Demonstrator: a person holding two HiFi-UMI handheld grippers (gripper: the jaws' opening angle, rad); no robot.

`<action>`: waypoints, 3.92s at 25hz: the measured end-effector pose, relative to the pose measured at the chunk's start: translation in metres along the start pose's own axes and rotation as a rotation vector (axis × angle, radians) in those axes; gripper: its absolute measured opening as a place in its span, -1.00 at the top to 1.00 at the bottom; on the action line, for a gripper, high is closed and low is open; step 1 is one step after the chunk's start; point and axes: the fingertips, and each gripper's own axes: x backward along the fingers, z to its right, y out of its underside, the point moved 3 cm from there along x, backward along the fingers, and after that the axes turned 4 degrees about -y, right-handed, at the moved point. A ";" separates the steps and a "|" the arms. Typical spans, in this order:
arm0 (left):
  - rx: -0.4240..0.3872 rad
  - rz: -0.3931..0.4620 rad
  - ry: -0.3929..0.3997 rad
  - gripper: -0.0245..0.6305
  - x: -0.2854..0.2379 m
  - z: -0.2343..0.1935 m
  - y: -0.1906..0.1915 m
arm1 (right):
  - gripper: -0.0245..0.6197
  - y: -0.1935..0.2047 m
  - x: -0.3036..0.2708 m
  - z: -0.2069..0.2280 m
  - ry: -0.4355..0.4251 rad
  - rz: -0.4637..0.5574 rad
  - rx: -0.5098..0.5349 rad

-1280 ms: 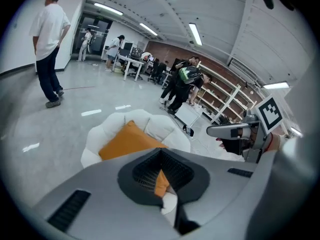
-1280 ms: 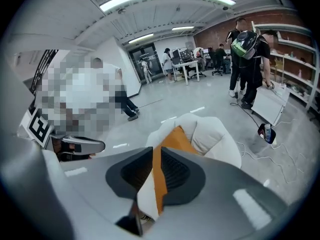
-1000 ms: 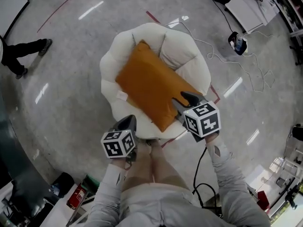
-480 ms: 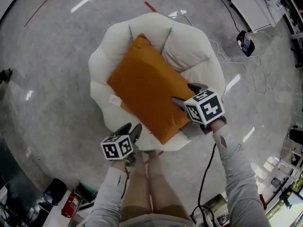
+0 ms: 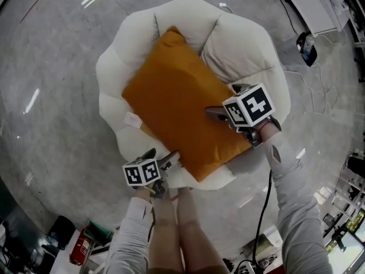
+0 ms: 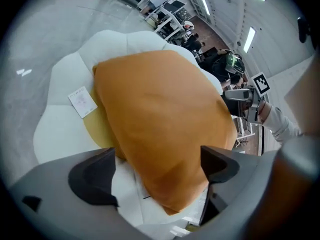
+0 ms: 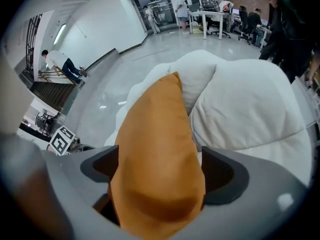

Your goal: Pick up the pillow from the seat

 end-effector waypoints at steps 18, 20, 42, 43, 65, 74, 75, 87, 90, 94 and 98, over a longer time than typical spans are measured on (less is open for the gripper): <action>0.083 -0.135 0.230 -0.87 -0.074 -0.010 0.010 | -0.86 0.013 -0.071 0.024 -0.196 -0.291 -0.042; 0.078 -0.149 0.234 -0.87 -0.076 -0.008 0.009 | -0.86 0.015 -0.073 0.025 -0.209 -0.300 -0.054; -0.004 -0.102 0.150 -0.12 -0.033 0.018 0.004 | -0.29 0.011 -0.043 -0.025 -0.131 -0.282 0.053; -0.008 -0.094 0.149 -0.12 -0.027 0.020 0.005 | -0.29 0.012 -0.038 -0.028 -0.132 -0.280 0.050; -0.204 -0.020 0.159 -0.10 0.124 0.097 -0.006 | -0.30 0.053 0.123 -0.111 -0.110 0.030 -0.176; -0.242 0.017 0.161 -0.06 0.180 0.145 -0.022 | -0.30 0.060 0.196 -0.141 -0.079 0.160 -0.225; -0.244 0.018 0.157 -0.06 0.186 0.147 -0.022 | -0.30 0.060 0.201 -0.146 -0.074 0.170 -0.226; -0.286 0.079 0.140 -0.05 0.267 0.193 -0.040 | -0.30 0.052 0.272 -0.198 -0.068 0.334 -0.229; -0.315 0.110 0.148 -0.05 0.282 0.205 -0.051 | -0.30 0.049 0.288 -0.205 -0.062 0.387 -0.226; -0.344 0.152 0.159 -0.05 0.299 0.222 -0.063 | -0.30 0.047 0.309 -0.211 -0.049 0.444 -0.229; -0.369 0.175 0.171 -0.05 0.315 0.236 -0.067 | -0.30 0.051 0.328 -0.221 -0.037 0.497 -0.235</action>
